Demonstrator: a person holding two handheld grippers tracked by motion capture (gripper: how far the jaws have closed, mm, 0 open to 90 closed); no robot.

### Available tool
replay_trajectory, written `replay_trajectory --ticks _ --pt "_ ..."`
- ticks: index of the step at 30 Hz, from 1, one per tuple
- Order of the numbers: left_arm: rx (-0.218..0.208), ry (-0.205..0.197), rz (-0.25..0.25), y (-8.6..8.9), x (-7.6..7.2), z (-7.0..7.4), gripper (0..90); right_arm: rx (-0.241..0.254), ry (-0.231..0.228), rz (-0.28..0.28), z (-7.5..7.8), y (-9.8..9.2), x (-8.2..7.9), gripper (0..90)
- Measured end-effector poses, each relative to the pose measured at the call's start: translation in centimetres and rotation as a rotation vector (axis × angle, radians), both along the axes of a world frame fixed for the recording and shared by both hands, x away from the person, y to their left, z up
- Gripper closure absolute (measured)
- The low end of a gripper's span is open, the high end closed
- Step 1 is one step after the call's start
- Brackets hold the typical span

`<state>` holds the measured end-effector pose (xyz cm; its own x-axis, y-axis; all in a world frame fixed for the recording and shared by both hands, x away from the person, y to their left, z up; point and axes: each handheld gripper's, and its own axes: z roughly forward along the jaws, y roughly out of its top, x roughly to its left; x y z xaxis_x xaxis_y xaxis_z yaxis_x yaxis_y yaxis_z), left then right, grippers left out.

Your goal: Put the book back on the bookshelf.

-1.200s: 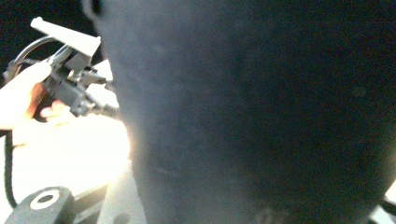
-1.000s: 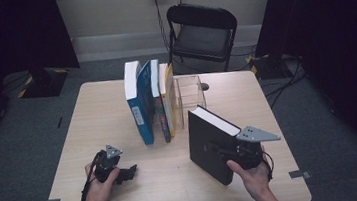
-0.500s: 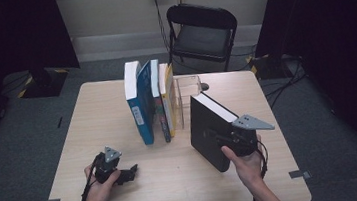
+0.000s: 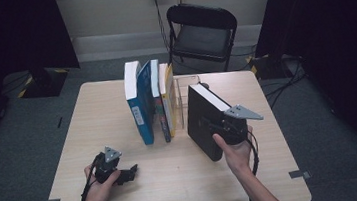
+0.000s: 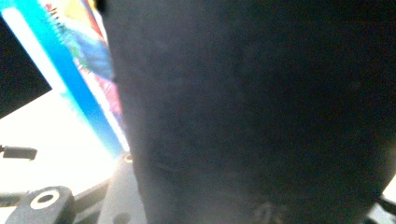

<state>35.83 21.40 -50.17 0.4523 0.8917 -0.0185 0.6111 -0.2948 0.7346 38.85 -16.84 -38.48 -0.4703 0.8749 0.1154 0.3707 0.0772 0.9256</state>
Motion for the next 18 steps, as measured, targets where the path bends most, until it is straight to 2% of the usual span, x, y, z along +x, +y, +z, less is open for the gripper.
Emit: replay_trajectory --ticks 9,15,18 --pt "0.006 0.002 -0.009 0.1 0.0 0.0 8.2 -0.028 -0.004 -0.038 0.4 1.3 2.3 54.1" --pt "0.012 0.003 -0.019 0.2 0.0 0.0 8.3 -0.028 -0.004 -0.07 -0.2 2.5 3.4 54.0" --pt "0.01 0.004 -0.022 0.2 0.0 0.0 8.2 -0.048 -0.011 -0.078 -0.5 3.2 3.6 54.1"
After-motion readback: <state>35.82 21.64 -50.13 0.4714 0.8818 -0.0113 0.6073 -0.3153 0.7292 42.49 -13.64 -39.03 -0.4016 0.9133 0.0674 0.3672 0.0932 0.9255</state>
